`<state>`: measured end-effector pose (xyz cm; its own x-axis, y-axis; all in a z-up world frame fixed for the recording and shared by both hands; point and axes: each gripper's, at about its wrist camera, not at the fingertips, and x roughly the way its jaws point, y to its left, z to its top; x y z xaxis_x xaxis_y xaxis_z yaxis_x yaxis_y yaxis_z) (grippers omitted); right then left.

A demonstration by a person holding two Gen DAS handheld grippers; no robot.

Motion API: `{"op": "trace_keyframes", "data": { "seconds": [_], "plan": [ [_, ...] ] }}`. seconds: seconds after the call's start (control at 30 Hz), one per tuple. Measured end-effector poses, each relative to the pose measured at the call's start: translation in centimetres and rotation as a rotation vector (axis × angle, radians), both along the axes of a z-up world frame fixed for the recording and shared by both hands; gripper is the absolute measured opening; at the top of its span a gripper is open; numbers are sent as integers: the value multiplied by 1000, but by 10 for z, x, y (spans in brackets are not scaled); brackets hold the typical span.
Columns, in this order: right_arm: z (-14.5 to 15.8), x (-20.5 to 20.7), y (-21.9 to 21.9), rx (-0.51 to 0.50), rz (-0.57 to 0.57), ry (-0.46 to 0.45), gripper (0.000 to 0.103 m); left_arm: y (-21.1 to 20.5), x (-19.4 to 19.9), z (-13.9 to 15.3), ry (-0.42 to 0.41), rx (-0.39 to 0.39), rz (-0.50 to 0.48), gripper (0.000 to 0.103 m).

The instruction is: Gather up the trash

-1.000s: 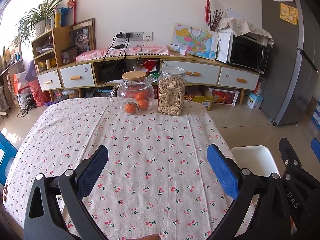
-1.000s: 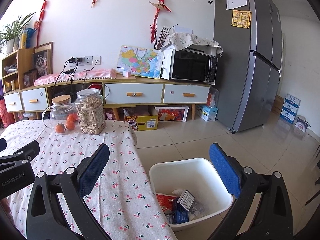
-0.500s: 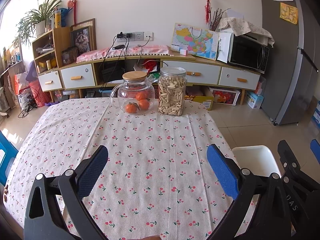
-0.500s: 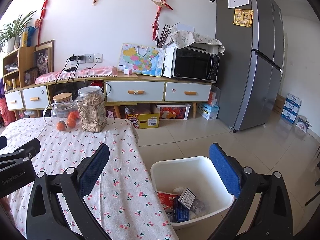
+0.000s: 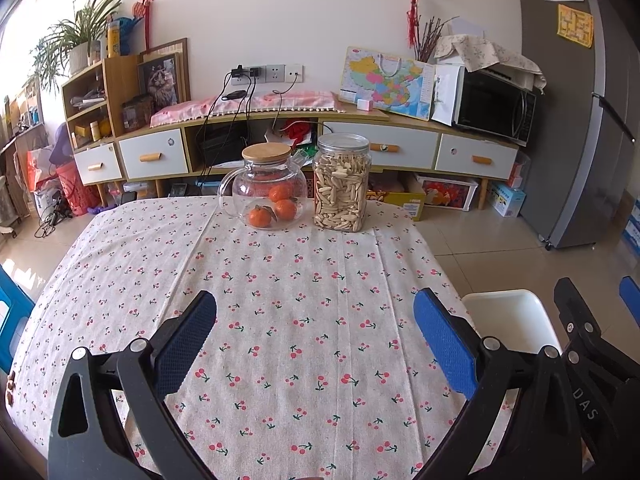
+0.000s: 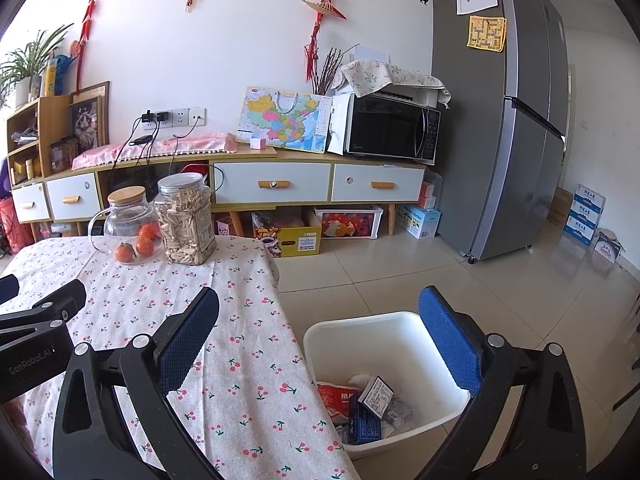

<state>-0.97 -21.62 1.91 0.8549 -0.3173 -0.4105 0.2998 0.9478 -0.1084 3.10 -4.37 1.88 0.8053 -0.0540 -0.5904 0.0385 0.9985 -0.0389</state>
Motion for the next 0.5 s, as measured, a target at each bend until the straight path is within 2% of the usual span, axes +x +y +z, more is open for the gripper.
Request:
{"op": "trace_keyframes", "data": {
  "seconds": [0.1,0.5],
  "plan": [
    [0,1,1,5,4,3,96,1,-1,0,-9,-21,-16,96],
    [0,3,4,12,-2,-1,96,-2,-2,0,-19,-19,-39,95]
  ]
}}
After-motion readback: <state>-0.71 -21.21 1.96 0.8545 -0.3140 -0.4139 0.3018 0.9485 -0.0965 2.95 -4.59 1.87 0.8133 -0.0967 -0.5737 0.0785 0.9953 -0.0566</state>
